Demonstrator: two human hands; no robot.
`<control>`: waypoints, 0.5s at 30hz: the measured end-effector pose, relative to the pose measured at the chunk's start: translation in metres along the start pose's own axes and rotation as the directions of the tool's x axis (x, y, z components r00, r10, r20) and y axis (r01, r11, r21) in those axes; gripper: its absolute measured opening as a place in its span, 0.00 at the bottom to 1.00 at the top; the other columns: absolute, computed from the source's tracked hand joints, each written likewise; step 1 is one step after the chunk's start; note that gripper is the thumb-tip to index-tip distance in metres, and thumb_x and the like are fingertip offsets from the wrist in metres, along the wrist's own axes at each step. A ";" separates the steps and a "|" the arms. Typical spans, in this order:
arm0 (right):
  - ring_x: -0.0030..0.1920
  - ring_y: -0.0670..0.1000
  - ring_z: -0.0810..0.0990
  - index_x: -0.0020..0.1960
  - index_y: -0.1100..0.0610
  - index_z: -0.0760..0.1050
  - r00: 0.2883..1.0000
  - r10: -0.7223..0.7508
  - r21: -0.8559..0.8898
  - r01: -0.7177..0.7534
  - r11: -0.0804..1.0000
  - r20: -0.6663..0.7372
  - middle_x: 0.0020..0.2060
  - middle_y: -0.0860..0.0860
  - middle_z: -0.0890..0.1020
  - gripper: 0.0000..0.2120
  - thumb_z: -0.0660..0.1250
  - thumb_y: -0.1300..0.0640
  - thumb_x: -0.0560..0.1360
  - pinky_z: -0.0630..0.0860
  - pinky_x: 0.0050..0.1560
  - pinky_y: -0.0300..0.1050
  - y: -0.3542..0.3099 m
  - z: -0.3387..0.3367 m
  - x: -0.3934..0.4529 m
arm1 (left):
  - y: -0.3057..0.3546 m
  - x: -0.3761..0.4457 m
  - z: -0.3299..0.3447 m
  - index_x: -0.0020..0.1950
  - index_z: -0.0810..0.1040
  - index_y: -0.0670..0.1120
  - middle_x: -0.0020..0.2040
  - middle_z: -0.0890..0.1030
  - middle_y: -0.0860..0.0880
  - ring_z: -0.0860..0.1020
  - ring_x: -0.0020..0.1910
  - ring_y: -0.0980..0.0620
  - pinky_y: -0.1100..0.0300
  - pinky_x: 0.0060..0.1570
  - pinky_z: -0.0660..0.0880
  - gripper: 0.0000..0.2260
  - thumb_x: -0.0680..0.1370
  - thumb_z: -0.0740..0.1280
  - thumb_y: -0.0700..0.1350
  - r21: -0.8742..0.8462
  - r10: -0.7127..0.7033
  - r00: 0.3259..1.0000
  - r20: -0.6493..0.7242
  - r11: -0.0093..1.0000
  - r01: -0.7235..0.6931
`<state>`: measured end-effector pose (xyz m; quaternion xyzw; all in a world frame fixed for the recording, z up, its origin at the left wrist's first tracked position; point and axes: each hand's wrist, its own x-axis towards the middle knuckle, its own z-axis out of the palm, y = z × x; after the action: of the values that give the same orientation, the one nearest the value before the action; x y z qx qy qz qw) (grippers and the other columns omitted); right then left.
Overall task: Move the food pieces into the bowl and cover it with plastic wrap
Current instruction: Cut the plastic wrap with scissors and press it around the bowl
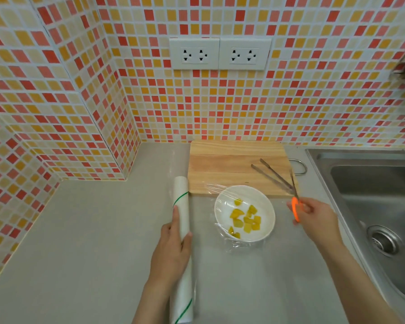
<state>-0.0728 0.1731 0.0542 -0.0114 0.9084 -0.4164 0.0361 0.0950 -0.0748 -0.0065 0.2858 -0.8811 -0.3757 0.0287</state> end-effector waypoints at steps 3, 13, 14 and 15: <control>0.30 0.61 0.73 0.29 0.60 0.71 0.998 0.018 -0.258 -0.034 0.965 -0.064 0.23 0.58 0.73 0.15 0.66 0.55 0.72 0.65 0.31 0.50 0.052 -0.004 -0.014 | -0.003 0.002 0.001 0.77 0.40 0.58 0.66 0.66 0.50 0.74 0.59 0.46 0.54 0.46 0.72 0.32 0.79 0.56 0.55 0.129 0.011 0.998 -0.067 0.992 -0.002; 0.44 0.67 0.77 0.48 0.68 0.75 0.999 0.021 -0.531 -0.040 0.847 -0.043 0.42 0.66 0.76 0.09 0.64 0.61 0.73 0.70 0.40 0.52 0.065 0.016 -0.026 | -0.001 0.008 0.001 0.78 0.40 0.53 0.68 0.64 0.47 0.69 0.63 0.44 0.51 0.50 0.72 0.33 0.79 0.55 0.58 0.296 -0.058 0.998 -0.023 0.953 0.062; 0.45 0.66 0.77 0.48 0.68 0.74 0.999 0.024 -0.544 -0.037 0.838 -0.030 0.43 0.66 0.76 0.09 0.63 0.62 0.73 0.69 0.39 0.52 0.061 0.016 -0.026 | 0.000 0.009 0.002 0.78 0.40 0.53 0.69 0.64 0.46 0.68 0.63 0.44 0.51 0.51 0.72 0.34 0.79 0.55 0.58 0.310 -0.063 0.998 -0.030 0.948 0.069; 0.46 0.66 0.77 0.49 0.68 0.74 0.999 0.032 -0.555 -0.036 0.831 -0.016 0.44 0.66 0.76 0.09 0.63 0.62 0.73 0.68 0.39 0.51 0.059 0.016 -0.027 | 0.001 0.009 0.003 0.78 0.40 0.53 0.69 0.64 0.46 0.68 0.64 0.43 0.50 0.52 0.72 0.34 0.79 0.55 0.58 0.318 -0.068 0.997 -0.029 0.945 0.074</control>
<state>-0.0446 0.2005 0.0010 -0.0039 0.9903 -0.1344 0.0359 0.0860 -0.0769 -0.0096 0.3215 -0.9191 -0.2267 -0.0235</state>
